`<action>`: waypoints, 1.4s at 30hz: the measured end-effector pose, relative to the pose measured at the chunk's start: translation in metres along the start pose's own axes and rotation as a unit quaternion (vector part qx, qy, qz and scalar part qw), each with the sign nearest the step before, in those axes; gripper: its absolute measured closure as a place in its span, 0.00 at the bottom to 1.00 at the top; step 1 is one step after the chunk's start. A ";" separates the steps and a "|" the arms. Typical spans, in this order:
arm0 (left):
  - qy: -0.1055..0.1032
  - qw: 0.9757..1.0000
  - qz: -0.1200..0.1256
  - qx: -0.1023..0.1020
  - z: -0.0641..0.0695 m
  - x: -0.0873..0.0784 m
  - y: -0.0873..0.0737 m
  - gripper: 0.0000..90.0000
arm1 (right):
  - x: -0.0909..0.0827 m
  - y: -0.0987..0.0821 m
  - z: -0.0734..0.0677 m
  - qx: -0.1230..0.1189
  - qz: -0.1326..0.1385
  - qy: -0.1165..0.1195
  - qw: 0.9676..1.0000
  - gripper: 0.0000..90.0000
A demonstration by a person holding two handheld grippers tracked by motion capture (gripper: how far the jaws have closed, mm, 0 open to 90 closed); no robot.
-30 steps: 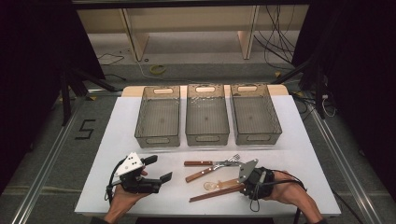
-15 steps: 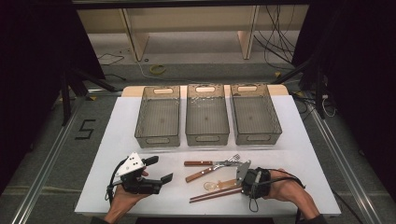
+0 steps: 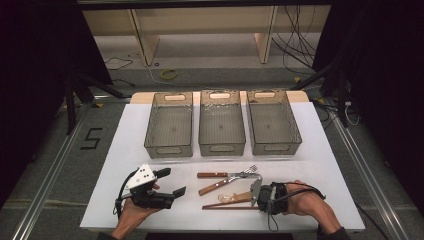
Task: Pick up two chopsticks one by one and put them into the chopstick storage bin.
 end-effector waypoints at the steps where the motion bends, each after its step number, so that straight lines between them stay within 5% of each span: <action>1: -0.001 1.000 -0.001 0.001 0.000 0.000 0.000 0.14 | 0.000 0.000 0.000 -0.002 0.001 0.002 1.000 0.93; 11: -0.007 1.000 -0.016 0.015 0.004 0.002 0.000 0.15 | -0.004 -0.002 -0.001 -0.009 0.012 0.002 1.000 0.94; 16: -0.016 0.999 -0.036 0.028 0.010 0.006 0.002 0.15 | -0.010 0.002 -0.001 -0.007 0.039 -0.004 0.999 0.94; 25: -0.044 0.992 -0.090 0.078 0.031 0.012 0.018 0.18 | -0.022 0.012 -0.001 -0.015 0.050 -0.029 0.998 0.94; 31: -0.054 0.981 -0.143 0.119 0.048 0.031 0.026 0.20 | -0.029 0.025 -0.001 -0.024 0.052 -0.046 0.997 0.94; 35: -0.063 0.970 -0.186 0.145 0.057 0.042 0.026 0.25 | -0.033 0.035 0.001 -0.033 0.049 -0.055 0.997 0.94; 38: -0.066 0.967 -0.191 0.157 0.061 0.045 0.026 0.26 | -0.035 0.041 0.001 -0.037 0.050 -0.061 0.996 0.94; 42: -0.069 0.957 -0.215 0.183 0.067 0.050 0.025 0.31 | -0.036 0.049 0.000 -0.046 0.050 -0.069 0.995 0.94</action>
Point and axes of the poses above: each handheld gripper's, and its own axes: x roughly forward along the jaws, y roughly out of its top, z roughly to its right, the point moved 5 cm from there along x, roughly forward along the jaws, and after that the axes turned 13 degrees about -z, right-handed, at the moved point
